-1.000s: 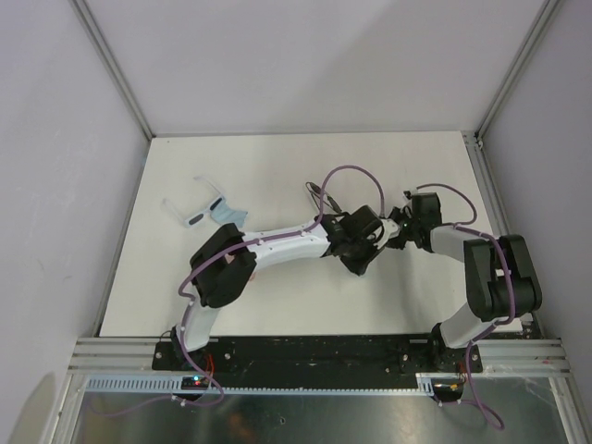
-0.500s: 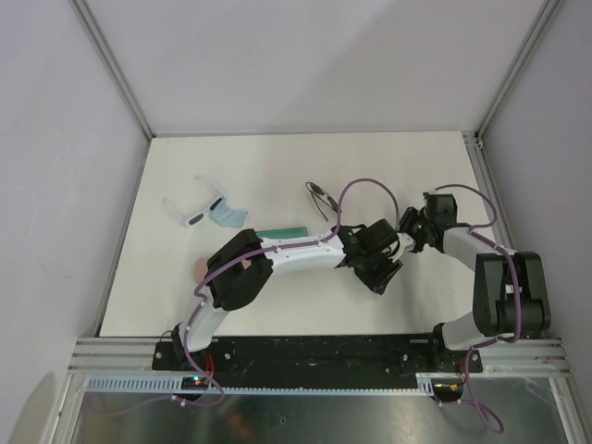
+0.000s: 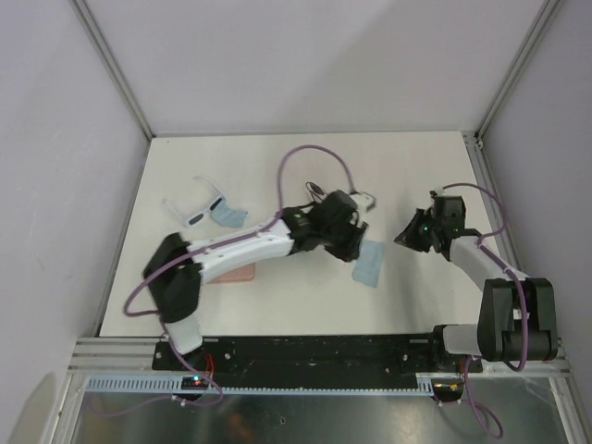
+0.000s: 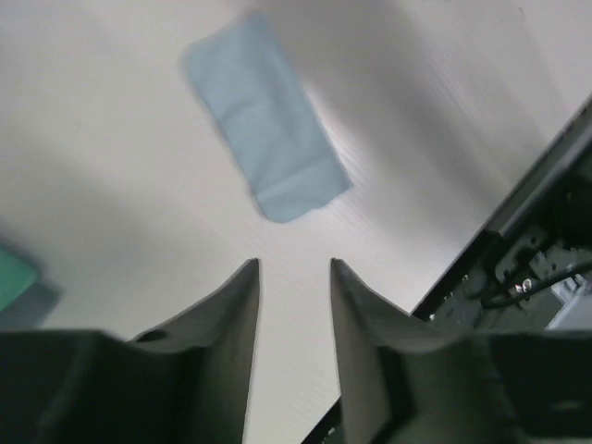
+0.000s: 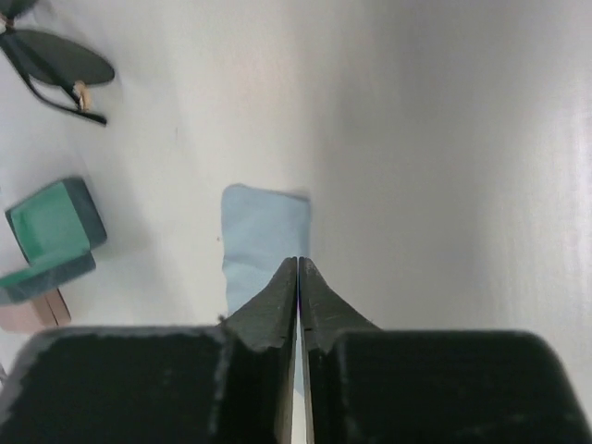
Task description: Organize the sunglasses
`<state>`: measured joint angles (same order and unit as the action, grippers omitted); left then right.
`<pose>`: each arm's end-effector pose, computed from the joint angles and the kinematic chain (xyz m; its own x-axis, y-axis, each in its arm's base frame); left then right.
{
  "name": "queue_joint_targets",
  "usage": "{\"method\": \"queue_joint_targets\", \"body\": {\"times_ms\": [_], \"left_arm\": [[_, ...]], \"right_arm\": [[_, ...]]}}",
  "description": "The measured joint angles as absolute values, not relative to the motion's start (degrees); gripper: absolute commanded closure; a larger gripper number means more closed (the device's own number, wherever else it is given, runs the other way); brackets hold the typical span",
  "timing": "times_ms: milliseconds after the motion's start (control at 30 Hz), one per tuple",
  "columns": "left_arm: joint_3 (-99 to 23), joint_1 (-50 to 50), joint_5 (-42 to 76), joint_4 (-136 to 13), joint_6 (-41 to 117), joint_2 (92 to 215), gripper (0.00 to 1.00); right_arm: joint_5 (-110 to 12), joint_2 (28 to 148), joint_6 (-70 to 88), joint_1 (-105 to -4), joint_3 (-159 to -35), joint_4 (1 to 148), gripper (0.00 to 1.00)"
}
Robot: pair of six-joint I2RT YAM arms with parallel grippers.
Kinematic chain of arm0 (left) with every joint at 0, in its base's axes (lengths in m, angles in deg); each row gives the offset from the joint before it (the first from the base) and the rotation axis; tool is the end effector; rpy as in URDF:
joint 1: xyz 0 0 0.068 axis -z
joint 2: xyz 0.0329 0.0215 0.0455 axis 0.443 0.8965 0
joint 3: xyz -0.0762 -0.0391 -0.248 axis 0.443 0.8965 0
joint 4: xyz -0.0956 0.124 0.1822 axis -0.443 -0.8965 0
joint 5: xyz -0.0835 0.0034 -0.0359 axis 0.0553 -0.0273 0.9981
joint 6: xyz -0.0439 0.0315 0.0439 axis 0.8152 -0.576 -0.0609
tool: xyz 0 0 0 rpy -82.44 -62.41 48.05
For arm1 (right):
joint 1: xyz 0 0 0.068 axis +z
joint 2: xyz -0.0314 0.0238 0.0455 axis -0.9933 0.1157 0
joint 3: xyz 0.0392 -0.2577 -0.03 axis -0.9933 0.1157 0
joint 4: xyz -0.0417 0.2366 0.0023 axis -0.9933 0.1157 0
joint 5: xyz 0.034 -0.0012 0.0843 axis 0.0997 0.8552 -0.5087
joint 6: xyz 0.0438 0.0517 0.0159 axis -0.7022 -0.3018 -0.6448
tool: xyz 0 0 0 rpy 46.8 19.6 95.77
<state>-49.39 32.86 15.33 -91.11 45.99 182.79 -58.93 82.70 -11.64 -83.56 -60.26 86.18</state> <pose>0.1991 -0.3459 0.2389 -0.6527 0.4570 -0.6043 0.7170 0.6303 -0.2977 0.2557 0.0161 0.1765 -0.7608 0.4407 -0.4764 0.1766 0.8470 0.5015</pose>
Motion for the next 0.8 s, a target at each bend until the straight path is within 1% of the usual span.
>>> {"method": "queue_joint_targets", "body": {"times_ms": [33,100,233,300,333,367,400,500,600,800], "left_arm": [[-47.55,31.7,13.82,-90.94,46.52,179.99,0.73],[-43.75,29.36,10.83,-90.48,47.37,174.51,0.81],[-35.92,24.08,5.71,-89.76,49.12,164.52,0.84],[-31.9,21.58,3.42,-89.3,50.52,159.95,0.89],[-29.7,20.53,2.41,-89.04,51.37,157.59,0.94],[-27.92,19.9,1.54,-88.95,52.09,155.69,0.97],[-25.32,19.18,0.69,-88.45,52.97,153.02,0.98],[-19.44,17.26,-0.52,-88.23,55.5,146.62,1.0],[-13.61,14.02,-0.71,-87.9,58.1,141.31,1.0],[-5.98,8.78,-2.18,-88.01,63.17,135.38,1.0]], "right_arm": [[-58.99,82.63,-11.64,-82.71,-60.13,86.13,0.99],[-59.12,82.52,-11.69,-80.54,-59.91,86.16,1.0],[-59.91,82.19,-12.23,-75.12,-59.74,85.11,1.0],[-60.22,82.0,-12.91,-71.76,-59.69,83.21,1.0],[-60.48,81.97,-13.24,-70.29,-59.67,82.11,1.0],[-60.61,81.95,-13.72,-68.26,-59.67,80.21,1.0],[-60.87,81.97,-14.22,-66.67,-59.67,78.46,1.0],[-61.53,83.44,-15.36,-62.58,-60.61,74.64,1.0],[-61.44,88.97,-15.99,-59.04,-64.81,71.84,1.0],[-60.7,98.89,-16.54,-53.38,-73.44,68.87,1.0]]}}
